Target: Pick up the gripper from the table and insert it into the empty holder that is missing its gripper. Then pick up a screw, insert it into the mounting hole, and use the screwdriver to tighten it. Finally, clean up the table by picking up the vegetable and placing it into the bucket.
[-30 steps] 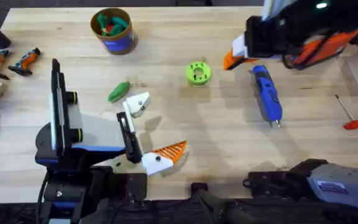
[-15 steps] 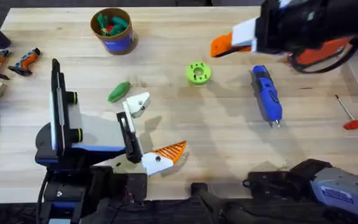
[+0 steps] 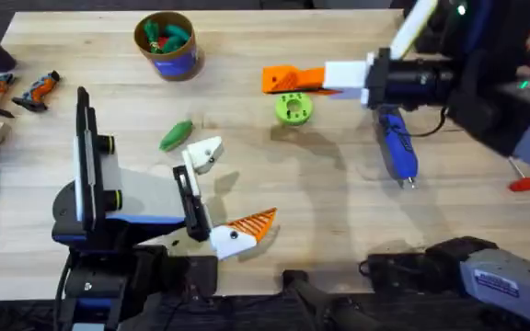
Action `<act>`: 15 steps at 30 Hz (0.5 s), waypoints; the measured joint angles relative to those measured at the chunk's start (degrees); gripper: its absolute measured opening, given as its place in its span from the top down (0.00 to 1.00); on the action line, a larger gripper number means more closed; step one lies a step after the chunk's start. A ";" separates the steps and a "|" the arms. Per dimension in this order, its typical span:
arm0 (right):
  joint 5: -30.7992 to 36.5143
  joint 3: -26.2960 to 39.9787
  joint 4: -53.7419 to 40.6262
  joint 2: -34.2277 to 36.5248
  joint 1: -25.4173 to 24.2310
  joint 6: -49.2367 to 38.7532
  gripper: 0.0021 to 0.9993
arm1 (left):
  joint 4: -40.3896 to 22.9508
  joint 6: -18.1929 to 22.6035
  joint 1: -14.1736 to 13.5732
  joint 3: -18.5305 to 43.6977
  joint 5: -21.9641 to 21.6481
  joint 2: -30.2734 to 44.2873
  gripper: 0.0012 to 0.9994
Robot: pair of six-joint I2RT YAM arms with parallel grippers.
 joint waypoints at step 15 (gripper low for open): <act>-19.88 -16.64 44.49 5.97 -1.67 25.84 0.99 | -0.04 0.01 0.00 0.00 0.09 0.00 0.01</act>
